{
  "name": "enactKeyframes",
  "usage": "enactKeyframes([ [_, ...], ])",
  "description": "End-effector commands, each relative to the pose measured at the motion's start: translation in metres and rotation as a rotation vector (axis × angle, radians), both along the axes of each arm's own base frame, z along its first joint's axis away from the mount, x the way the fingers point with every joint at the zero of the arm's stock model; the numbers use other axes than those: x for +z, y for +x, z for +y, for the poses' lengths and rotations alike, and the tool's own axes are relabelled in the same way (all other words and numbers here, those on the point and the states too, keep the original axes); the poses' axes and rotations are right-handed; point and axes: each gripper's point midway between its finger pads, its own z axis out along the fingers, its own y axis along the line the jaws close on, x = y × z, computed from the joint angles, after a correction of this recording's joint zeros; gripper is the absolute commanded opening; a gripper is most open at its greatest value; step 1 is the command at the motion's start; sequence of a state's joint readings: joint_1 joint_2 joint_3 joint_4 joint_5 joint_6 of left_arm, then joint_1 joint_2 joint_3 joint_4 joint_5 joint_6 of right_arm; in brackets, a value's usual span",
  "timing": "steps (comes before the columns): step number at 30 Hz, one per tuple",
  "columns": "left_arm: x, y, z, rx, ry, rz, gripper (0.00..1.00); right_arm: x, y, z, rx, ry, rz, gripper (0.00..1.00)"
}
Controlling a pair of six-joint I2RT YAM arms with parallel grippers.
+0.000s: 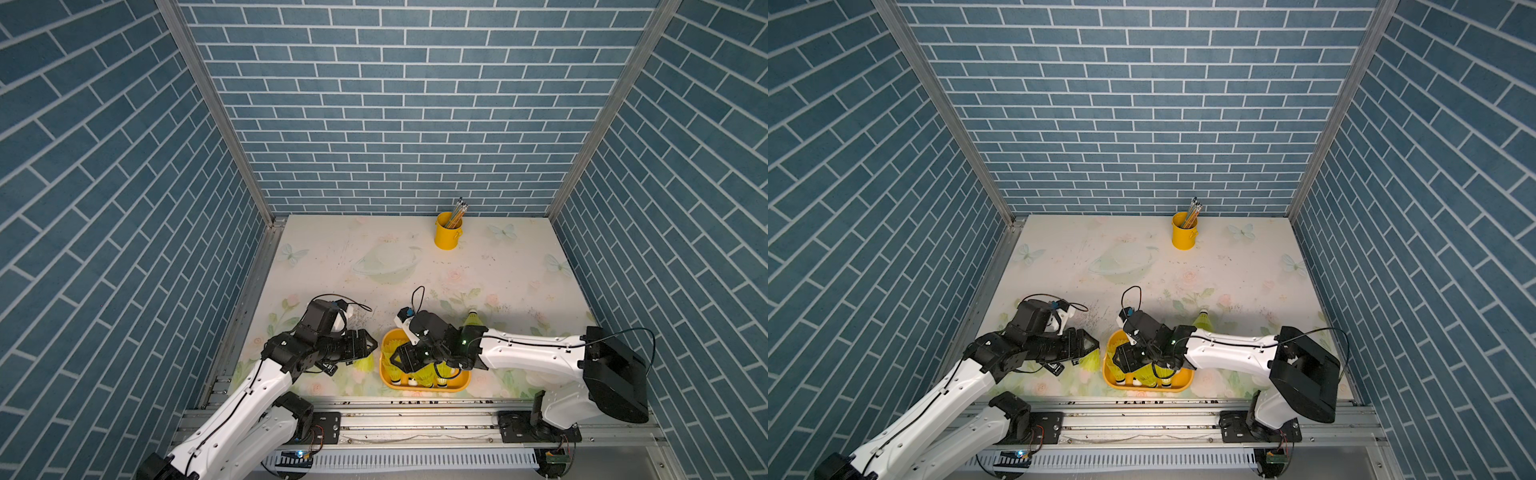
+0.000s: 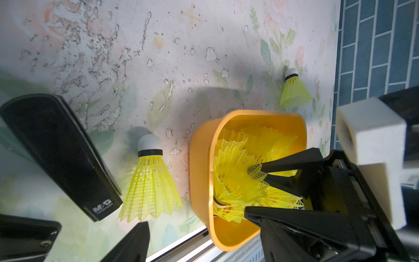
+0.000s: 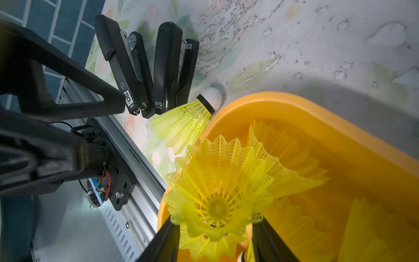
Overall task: Put the shuttlecocks into the storage box
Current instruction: Place the shuttlecock in the storage box.
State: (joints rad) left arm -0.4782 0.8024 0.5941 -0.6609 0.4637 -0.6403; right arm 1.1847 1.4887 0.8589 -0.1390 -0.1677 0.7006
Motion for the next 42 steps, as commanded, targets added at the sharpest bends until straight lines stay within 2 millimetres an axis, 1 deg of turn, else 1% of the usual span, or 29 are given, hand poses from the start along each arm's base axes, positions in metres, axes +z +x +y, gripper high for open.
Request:
enactKeyframes([
  [1, 0.007, 0.005, 0.002, 0.025, 0.007, -0.026, 0.82, 0.024, 0.004, 0.002, -0.003, 0.024, -0.046, 0.54],
  [4, 0.007, 0.007, 0.006, 0.051, 0.023, -0.031, 0.82, 0.034, 0.008, -0.001, -0.018, 0.026, -0.070, 0.57],
  [7, 0.005, 0.011, 0.010, 0.064, 0.052, -0.038, 0.80, 0.044, 0.011, -0.003, -0.030, 0.037, -0.093, 0.65],
  [10, -0.003, 0.016, 0.013, 0.055, 0.108, -0.036, 0.76, 0.049, 0.012, -0.004, -0.024, 0.034, -0.110, 0.71],
  [12, -0.006, 0.023, 0.017, 0.054, 0.153, -0.044, 0.73, 0.050, 0.013, -0.003, -0.024, 0.031, -0.112, 0.72],
  [15, -0.013, 0.035, 0.022, 0.046, 0.239, -0.054, 0.69, 0.052, 0.014, -0.002, -0.023, 0.034, -0.115, 0.71],
  [18, -0.023, 0.044, 0.020, 0.014, 0.283, -0.037, 0.66, 0.052, 0.015, -0.003, -0.021, 0.031, -0.114, 0.70],
  [20, -0.030, 0.048, 0.015, -0.010, 0.295, -0.016, 0.62, 0.053, 0.013, -0.001, -0.003, 0.039, -0.100, 0.70],
  [23, -0.035, 0.051, 0.009, -0.028, 0.301, 0.008, 0.60, 0.054, 0.013, -0.003, 0.015, 0.041, -0.090, 0.70],
  [25, -0.038, 0.053, 0.008, -0.034, 0.311, 0.017, 0.60, 0.058, 0.014, -0.005, 0.028, 0.047, -0.092, 0.71],
  [27, -0.043, 0.055, 0.005, -0.043, 0.311, 0.025, 0.59, 0.062, 0.016, -0.005, 0.043, 0.069, -0.089, 0.76],
  [31, -0.055, 0.061, -0.001, -0.066, 0.324, 0.040, 0.60, 0.075, 0.027, -0.005, 0.046, 0.127, -0.089, 0.85],
  [36, -0.067, 0.065, 0.001, -0.067, 0.360, 0.051, 0.60, 0.089, 0.054, -0.006, 0.007, 0.177, -0.102, 0.90],
  [40, -0.073, 0.065, -0.001, -0.071, 0.360, 0.064, 0.60, 0.084, 0.070, -0.004, 0.000, 0.178, -0.073, 0.96],
  [41, -0.073, 0.064, -0.002, -0.073, 0.360, 0.063, 0.60, 0.083, 0.074, -0.004, 0.000, 0.178, -0.067, 1.00],
  [42, -0.074, 0.064, -0.002, -0.076, 0.358, 0.066, 0.60, 0.080, 0.078, -0.005, -0.006, 0.171, -0.061, 1.00],
])
